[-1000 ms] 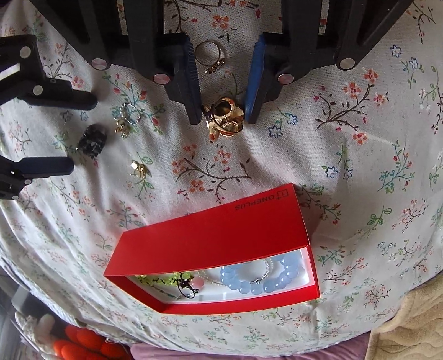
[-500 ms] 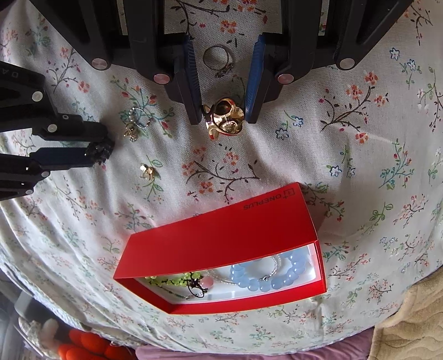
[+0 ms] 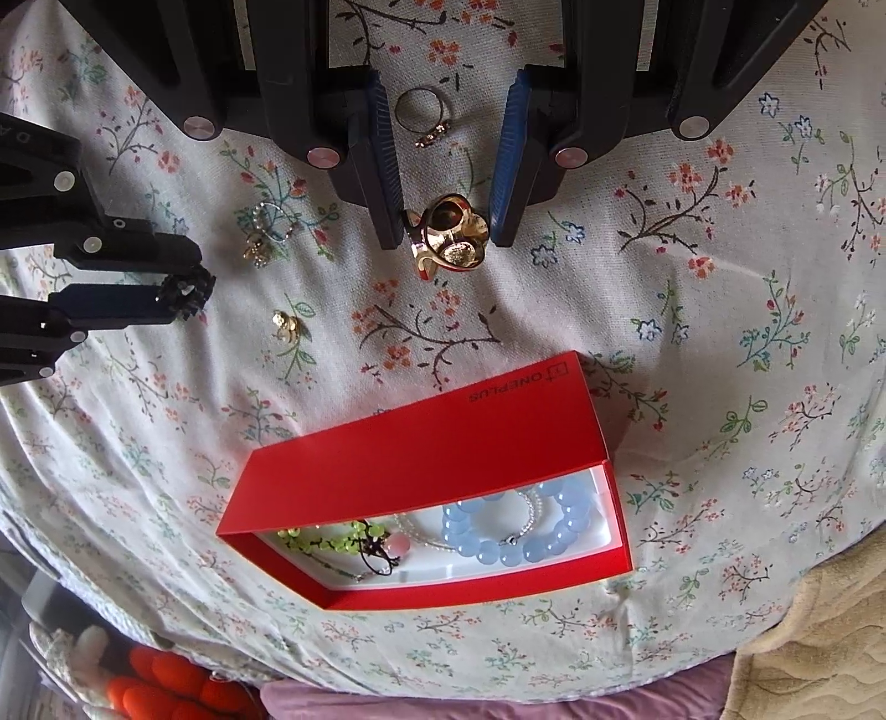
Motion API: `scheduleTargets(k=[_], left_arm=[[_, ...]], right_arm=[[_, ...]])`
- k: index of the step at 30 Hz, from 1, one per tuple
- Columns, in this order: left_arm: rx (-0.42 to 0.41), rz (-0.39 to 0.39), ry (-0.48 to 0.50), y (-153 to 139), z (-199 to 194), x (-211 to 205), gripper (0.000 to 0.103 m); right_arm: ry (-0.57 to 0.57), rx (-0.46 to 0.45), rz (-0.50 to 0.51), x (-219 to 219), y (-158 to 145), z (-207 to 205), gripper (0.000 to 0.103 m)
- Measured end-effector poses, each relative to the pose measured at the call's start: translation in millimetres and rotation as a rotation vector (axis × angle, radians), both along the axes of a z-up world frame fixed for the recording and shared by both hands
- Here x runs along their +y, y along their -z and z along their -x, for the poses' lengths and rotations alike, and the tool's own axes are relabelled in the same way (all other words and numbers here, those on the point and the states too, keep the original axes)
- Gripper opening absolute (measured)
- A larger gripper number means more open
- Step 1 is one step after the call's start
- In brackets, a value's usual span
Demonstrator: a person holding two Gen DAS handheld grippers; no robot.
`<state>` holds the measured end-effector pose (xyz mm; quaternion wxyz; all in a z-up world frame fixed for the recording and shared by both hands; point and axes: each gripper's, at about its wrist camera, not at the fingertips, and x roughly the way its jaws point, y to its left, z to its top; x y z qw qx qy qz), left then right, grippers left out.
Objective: Organize jewelry
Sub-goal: 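Grasp the large gold ring with the left tool while the right tool grasps the black hair clip, then carry the gold ring and black hair clip over the red box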
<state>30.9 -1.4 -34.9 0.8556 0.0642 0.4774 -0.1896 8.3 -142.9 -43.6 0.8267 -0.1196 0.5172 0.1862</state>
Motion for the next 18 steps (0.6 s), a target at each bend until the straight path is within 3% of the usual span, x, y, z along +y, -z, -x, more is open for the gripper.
scheduleTargets(k=[18], left_arm=[[-0.033,0.029,-0.017,-24.7,-7.0,0.0,0.026]], right_arm=[[0.054,-0.037,-0.052,-12.6,-27.6,-7.4,0.023]])
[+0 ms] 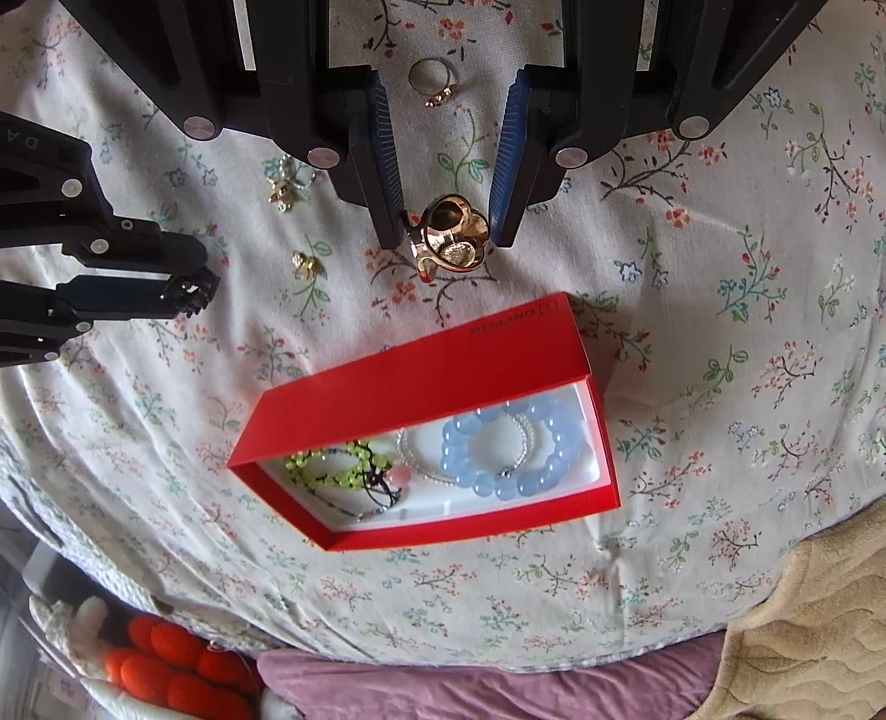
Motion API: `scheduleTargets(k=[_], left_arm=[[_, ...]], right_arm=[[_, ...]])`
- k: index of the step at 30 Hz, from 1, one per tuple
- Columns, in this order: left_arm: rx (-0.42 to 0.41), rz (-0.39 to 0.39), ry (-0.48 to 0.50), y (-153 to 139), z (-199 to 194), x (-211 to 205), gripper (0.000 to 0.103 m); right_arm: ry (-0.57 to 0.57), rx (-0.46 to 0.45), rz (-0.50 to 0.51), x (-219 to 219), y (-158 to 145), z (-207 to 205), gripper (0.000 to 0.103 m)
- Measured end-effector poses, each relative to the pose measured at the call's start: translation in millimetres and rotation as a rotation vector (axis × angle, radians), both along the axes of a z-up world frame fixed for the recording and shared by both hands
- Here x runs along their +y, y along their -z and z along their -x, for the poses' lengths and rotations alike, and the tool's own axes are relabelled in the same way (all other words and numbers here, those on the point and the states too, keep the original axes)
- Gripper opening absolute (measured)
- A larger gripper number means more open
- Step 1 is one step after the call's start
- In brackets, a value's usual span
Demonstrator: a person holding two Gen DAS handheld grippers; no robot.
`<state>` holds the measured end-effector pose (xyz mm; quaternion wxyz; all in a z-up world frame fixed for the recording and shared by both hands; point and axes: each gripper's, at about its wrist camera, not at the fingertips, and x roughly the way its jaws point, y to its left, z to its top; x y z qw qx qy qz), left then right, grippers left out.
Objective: Organize jewelry
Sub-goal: 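Carry the gold ring and black hair clip over the red box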
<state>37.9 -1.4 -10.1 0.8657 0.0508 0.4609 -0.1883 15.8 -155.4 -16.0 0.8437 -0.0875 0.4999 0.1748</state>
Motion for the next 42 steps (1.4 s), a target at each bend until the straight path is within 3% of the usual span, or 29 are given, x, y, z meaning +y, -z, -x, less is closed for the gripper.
scheduleTargets(k=[20,30,42], left_arm=[[-0.033,0.063,-0.067,-30.2,-35.2,-10.4,0.026],[-0.005,0.101,-0.155,-19.4,-73.0,-10.9,0.026],[0.01,0.059,-0.23,-1.6,-104.3,-12.7,0.026]], right_arm=[[0.13,-0.068,-0.15,-18.3,-46.6,-42.3,0.023],[0.203,-0.064,-0.19,-20.1,-38.4,-80.2,0.023],[0.24,-0.066,-0.174,-17.4,-21.7,-116.1,0.023]])
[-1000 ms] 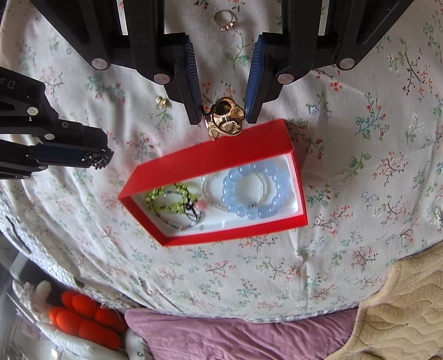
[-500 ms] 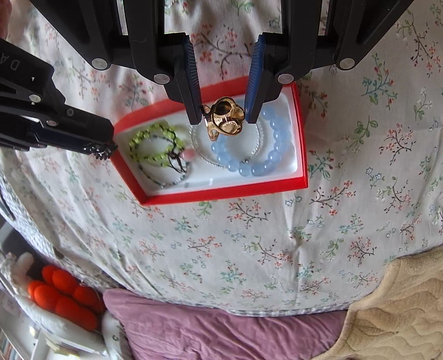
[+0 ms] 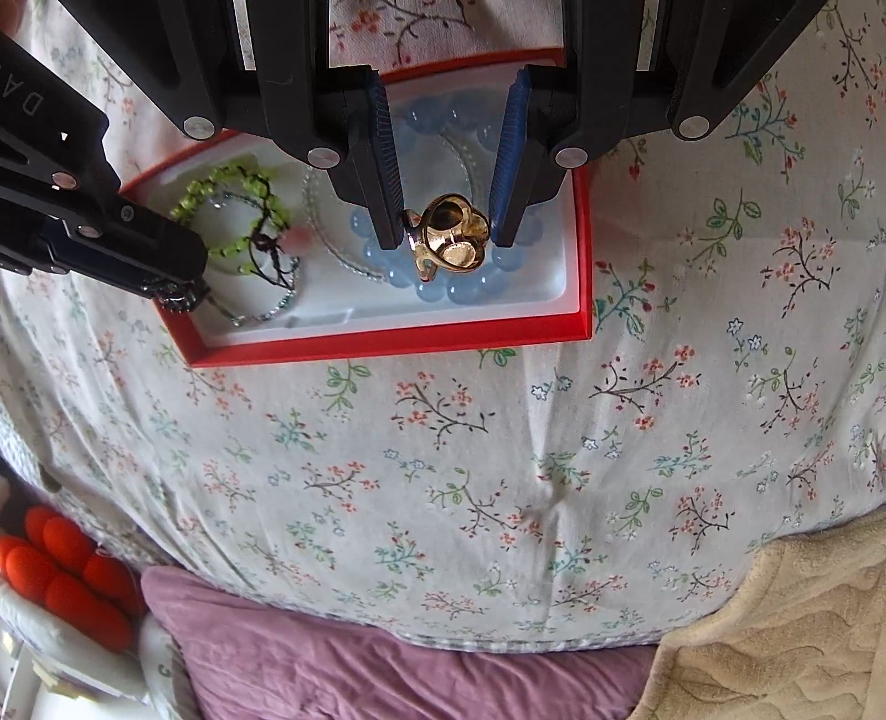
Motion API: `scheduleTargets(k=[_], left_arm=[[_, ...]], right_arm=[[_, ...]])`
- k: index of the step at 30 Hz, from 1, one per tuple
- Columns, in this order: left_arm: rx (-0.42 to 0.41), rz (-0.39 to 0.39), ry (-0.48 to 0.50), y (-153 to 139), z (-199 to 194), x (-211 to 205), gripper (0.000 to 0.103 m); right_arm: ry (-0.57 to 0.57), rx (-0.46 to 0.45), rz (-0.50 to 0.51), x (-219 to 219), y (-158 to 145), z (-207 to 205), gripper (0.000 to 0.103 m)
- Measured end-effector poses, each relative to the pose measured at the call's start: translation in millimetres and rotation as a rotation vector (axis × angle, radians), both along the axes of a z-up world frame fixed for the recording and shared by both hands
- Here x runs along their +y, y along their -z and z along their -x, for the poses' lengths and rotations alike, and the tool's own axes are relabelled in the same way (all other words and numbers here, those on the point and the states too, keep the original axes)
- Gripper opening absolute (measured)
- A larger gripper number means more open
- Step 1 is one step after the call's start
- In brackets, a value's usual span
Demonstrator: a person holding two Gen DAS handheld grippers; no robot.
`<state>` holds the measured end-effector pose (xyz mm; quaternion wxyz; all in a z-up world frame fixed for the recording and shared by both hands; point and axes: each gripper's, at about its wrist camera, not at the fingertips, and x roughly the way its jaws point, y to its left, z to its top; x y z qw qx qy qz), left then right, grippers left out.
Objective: Organize jewelry
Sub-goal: 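Carry the gold ring and black hair clip over the red box, then open the left tool to drop the gold ring while the right tool releases the hair clip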
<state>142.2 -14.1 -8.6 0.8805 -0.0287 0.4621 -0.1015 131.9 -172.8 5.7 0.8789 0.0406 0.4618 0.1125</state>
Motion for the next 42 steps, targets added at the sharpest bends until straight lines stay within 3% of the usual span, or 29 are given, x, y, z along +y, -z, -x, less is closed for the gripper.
scheduleTargets(k=[18,23,33,38,42], left_arm=[[-0.004,-0.007,-0.015,5.6,-9.1,-3.6,0.027],[-0.008,0.0,-0.006,1.0,-5.1,-3.4,0.041],[-0.044,-0.024,0.008,-15.1,10.1,-3.9,0.057],[-0.065,-0.043,0.026,-24.4,25.8,0.5,0.069],[-0.084,-0.062,0.044,-32.1,41.7,4.9,0.083]], right_arm=[[0.018,0.02,-0.016,-5.8,10.2,-11.9,0.024],[0.013,0.037,-0.024,-7.3,8.9,-10.0,0.024],[-0.012,-0.007,-0.024,-11.2,-8.1,9.4,0.043],[0.004,-0.012,-0.032,-23.7,-15.6,21.1,0.045],[0.006,-0.013,-0.003,-29.4,-16.6,33.0,0.058]])
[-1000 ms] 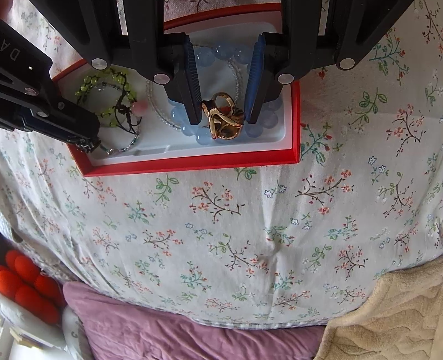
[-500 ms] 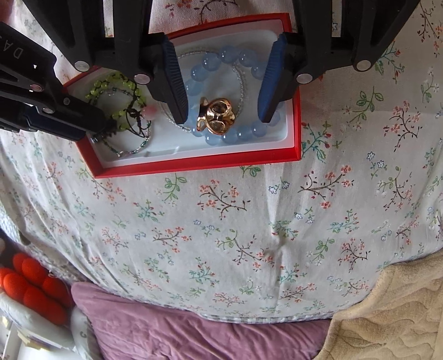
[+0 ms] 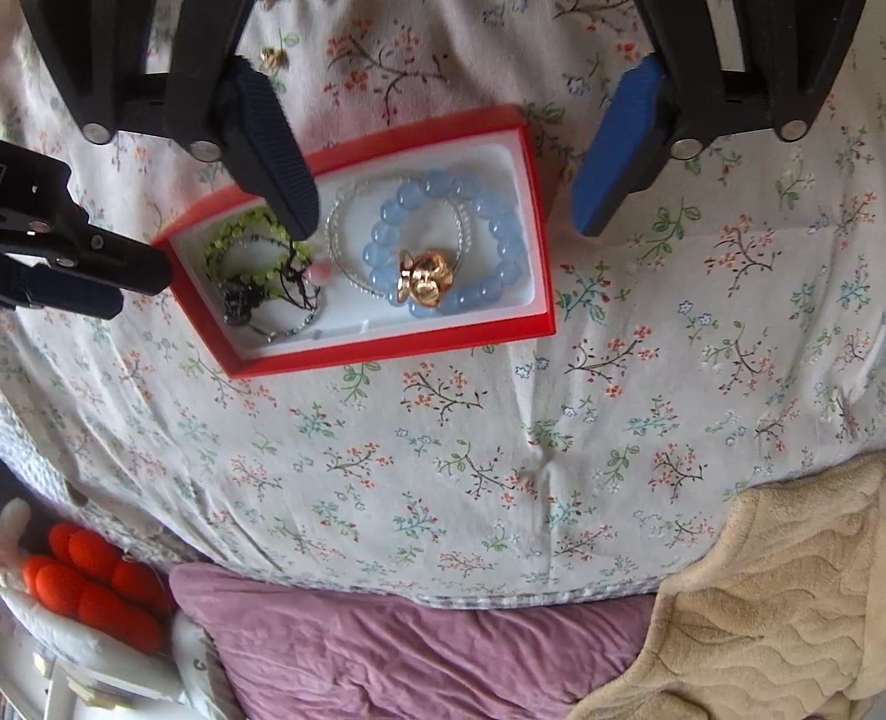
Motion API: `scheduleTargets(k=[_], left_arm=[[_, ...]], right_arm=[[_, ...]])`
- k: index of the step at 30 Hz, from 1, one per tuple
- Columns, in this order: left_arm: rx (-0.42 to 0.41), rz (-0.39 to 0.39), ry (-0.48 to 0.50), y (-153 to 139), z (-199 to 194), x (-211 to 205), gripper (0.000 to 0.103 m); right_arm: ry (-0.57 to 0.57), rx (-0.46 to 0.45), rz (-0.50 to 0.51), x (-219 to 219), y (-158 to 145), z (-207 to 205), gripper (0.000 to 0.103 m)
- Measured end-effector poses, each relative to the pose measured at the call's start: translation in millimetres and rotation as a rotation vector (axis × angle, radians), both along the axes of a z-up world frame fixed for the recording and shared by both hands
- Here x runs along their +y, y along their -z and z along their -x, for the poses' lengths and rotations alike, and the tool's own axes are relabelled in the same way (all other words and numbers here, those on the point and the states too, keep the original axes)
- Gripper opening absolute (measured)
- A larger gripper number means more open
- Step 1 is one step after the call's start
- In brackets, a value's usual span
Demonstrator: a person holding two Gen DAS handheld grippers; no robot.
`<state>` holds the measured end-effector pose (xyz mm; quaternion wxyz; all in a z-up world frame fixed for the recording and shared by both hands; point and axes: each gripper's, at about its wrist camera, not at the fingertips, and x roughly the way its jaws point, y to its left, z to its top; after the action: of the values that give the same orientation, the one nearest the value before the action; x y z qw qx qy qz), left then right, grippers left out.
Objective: Organize jewelry
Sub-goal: 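Open the left tool to drop the gold ring while the right tool releases the hair clip, then move both tools back toward the small rings and earrings on the cloth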
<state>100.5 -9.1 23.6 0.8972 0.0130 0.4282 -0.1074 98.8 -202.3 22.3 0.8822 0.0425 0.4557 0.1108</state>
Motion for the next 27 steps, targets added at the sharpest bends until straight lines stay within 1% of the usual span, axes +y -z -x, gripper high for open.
scheduleTargets(k=[2,5,8,10,13,18,21,27], left_arm=[[-0.004,-0.01,-0.001,-2.8,8.3,3.1,0.088],[0.001,-0.021,-0.002,-4.2,19.6,8.5,0.092],[0.015,-0.041,-0.026,-1.7,30.2,14.4,0.096],[0.032,-0.043,-0.038,1.5,35.5,18.3,0.097],[0.067,-0.029,-0.054,7.9,42.9,25.8,0.101],[0.093,-0.048,-0.059,18.2,56.9,33.5,0.102],[0.104,-0.064,-0.054,24.1,64.6,36.8,0.102],[0.136,-0.057,-0.035,34.7,78.7,44.1,0.102]], right_arm=[[-0.01,0.001,0.016,-1.1,0.3,5.7,0.06],[-0.027,0.009,0.047,-0.4,2.3,16.4,0.063],[-0.042,0.016,0.073,1.3,5.2,28.6,0.066],[-0.05,0.023,0.074,1.3,7.0,37.2,0.072],[-0.06,0.033,0.066,1.1,9.3,49.1,0.076],[-0.072,0.049,0.077,2.8,15.6,65.1,0.082],[-0.089,0.059,0.105,4.7,21.7,72.7,0.083],[-0.118,0.085,0.133,5.7,36.2,88.5,0.085]])
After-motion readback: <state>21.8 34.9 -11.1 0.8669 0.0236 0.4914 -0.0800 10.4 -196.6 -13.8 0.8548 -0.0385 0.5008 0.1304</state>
